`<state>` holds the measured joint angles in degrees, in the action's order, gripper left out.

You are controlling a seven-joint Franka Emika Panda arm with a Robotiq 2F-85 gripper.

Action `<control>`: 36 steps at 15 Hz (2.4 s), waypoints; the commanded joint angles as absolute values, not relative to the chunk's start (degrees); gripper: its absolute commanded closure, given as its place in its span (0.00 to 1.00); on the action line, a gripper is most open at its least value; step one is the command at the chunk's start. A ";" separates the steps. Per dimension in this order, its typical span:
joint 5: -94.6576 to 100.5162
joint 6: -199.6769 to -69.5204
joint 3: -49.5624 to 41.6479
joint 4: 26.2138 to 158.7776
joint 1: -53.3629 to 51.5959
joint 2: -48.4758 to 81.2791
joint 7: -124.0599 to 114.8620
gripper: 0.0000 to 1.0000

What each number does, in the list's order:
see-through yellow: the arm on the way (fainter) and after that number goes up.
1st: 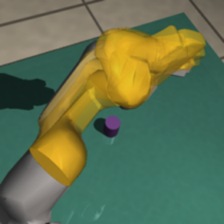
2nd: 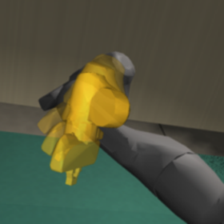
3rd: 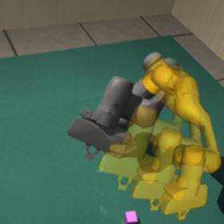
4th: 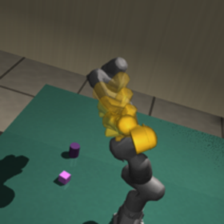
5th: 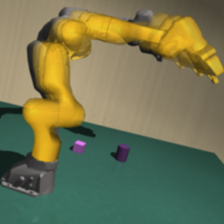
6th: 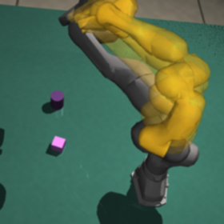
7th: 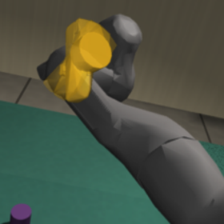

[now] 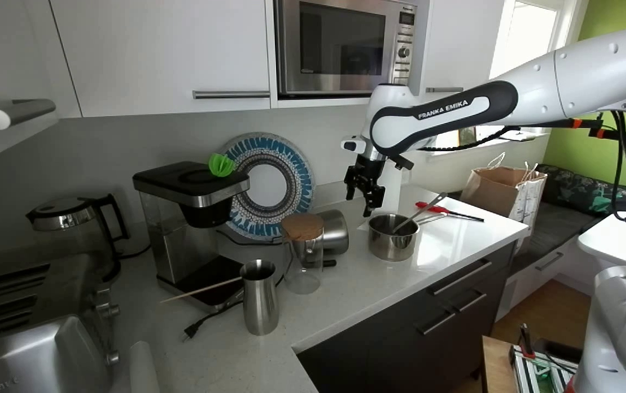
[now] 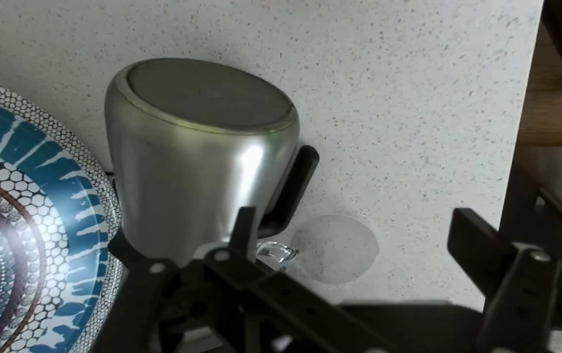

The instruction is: Pick up the clear jug and place it next to the dish rack on the kitchen counter

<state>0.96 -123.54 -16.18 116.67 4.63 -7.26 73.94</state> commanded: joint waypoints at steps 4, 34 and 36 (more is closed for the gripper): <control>-11.41 -120.52 -15.57 112.68 4.76 -4.13 90.77 0.00; -20.91 -125.83 -6.70 104.86 10.52 10.23 108.31 0.00; -19.98 -123.57 -6.61 104.76 10.53 9.72 107.31 0.00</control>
